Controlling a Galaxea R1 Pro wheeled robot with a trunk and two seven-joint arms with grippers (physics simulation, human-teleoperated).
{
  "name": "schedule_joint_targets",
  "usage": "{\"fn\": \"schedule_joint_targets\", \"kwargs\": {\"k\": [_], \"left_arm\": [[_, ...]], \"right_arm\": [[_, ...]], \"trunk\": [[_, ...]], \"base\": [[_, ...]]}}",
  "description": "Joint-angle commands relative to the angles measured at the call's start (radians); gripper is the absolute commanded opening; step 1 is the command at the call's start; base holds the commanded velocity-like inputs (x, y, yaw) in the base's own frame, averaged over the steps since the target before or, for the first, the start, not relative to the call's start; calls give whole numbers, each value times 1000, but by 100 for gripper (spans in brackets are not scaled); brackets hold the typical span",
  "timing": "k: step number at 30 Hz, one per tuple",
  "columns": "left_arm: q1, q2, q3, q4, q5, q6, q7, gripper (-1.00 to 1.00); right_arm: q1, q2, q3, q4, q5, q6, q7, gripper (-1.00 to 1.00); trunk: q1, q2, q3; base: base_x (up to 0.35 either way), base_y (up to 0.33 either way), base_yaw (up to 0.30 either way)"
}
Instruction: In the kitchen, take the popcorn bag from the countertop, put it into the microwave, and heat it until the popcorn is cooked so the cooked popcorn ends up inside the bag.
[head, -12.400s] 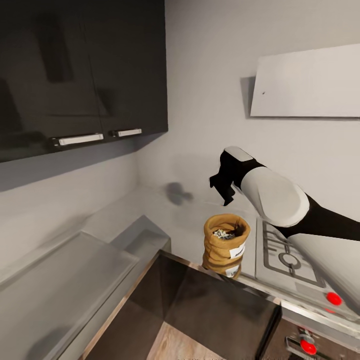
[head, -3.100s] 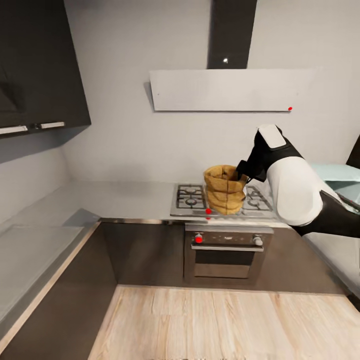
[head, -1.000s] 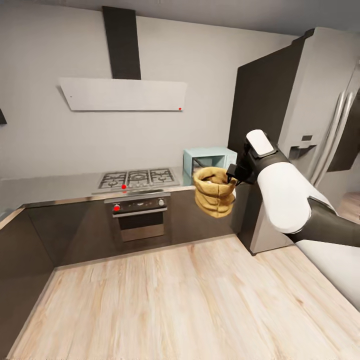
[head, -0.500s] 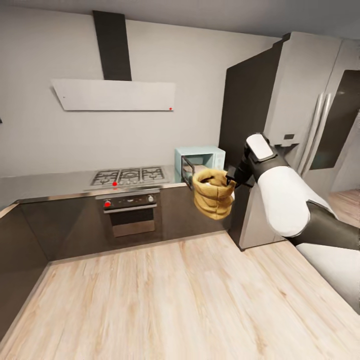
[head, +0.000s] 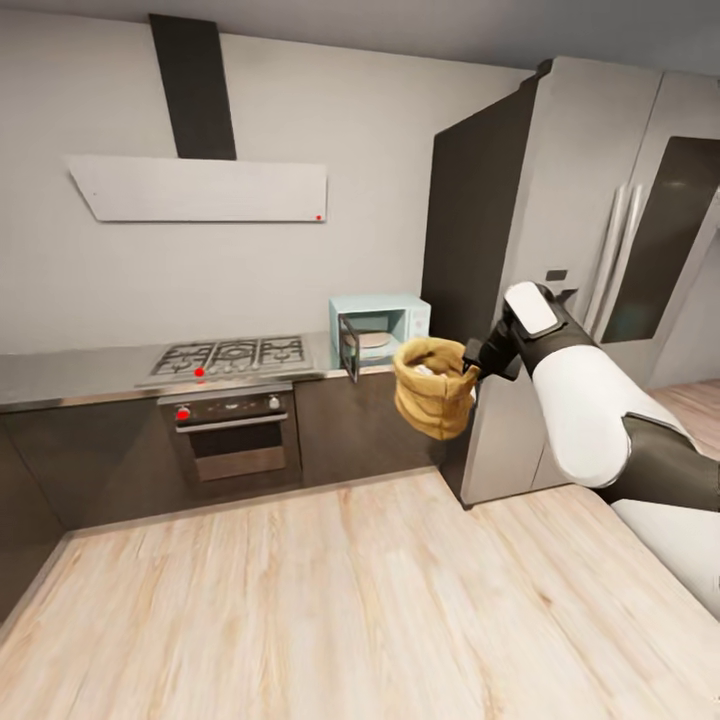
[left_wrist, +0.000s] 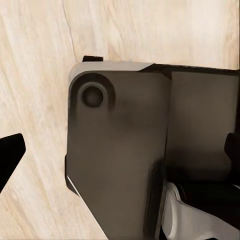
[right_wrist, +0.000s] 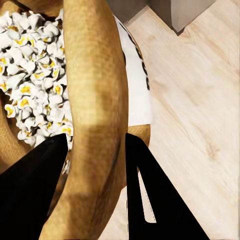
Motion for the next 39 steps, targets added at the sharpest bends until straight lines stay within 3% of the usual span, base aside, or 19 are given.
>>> {"fn": "schedule_joint_targets", "kwargs": {"k": [1,5,7,8,10,20,27,32,34,39], "left_arm": [[-1,0,7,1,1,-3,0,100],[0,1,9,0,1,-3,0,100],[1,1,9,0,1,-3,0,100],[1,0,9,0,1,-3,0,100],[1,0,8,1,0,-3,0,100],[2,-2,6,1,0,-3,-1,100],[-1,-6,7,1,2,4,0,100],[-1,-9,9,1,2,4,0,100],[-2,-10,9,1,2,5,0,100],[-2,-10,14,1,4,5,0,100]], "right_arm": [[1,0,1,-2,-9,1,-6,-100],[4,-6,22,4,-8,1,25,-100],[5,-16,27,9,-5,1,26,-100],[5,-35,28,10,-5,1,26,-100],[5,-41,28,9,-4,1,22,-100],[5,-44,36,10,-3,1,14,-100],[10,-40,105,9,-5,1,28,-100],[24,-43,119,11,-5,1,123,-100],[31,-41,149,12,-5,1,162,-100],[53,-38,171,9,-5,1,229,-100]], "trunk": [[1,-2,-2],[1,-2,-2],[1,-2,-2],[1,-2,-2],[1,-2,-2],[1,-2,-2],[1,-2,-2],[1,-2,-2],[1,-2,-2],[1,-2,-2]], "base": [[163,-339,0],[181,-272,0],[29,-37,0],[4,-5,0],[2,-2,0],[11,-7,0],[246,-176,0],[278,-214,0],[279,-215,0],[279,-215,0]]}}
